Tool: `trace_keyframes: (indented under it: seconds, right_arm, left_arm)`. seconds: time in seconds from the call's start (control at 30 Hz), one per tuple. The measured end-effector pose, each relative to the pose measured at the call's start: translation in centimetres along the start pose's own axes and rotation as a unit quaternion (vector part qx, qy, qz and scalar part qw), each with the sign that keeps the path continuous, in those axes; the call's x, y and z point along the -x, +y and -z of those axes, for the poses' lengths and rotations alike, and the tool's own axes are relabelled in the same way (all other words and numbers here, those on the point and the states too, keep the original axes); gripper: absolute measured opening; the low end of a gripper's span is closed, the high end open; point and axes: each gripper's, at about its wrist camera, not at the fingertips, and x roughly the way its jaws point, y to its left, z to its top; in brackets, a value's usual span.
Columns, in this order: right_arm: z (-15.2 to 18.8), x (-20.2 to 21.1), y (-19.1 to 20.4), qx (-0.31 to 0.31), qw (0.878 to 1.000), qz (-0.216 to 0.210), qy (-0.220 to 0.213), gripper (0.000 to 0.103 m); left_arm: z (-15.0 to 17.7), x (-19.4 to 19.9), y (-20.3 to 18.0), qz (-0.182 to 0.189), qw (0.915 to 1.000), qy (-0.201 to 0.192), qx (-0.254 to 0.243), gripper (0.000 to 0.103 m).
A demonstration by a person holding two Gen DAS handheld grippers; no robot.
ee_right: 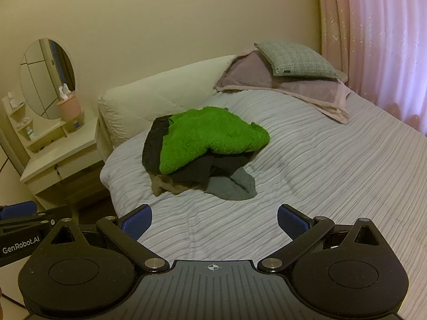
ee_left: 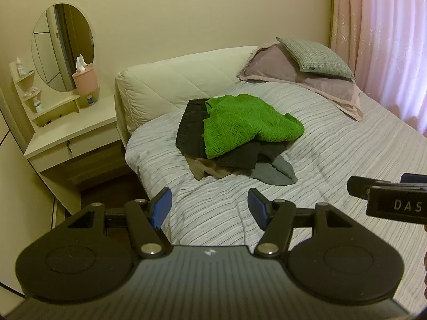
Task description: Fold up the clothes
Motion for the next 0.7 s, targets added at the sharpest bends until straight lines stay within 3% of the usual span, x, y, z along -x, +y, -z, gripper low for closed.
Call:
trace_keyframes:
  seconds: [0.7]
  right_arm:
    - [-0.5,-0.1,1.8,0.009,1.000,0.006,-0.008,0.102]
  left_arm:
    - [0.1,-0.1,0.7,0.008,0.9999,-0.001,0.007,0.059]
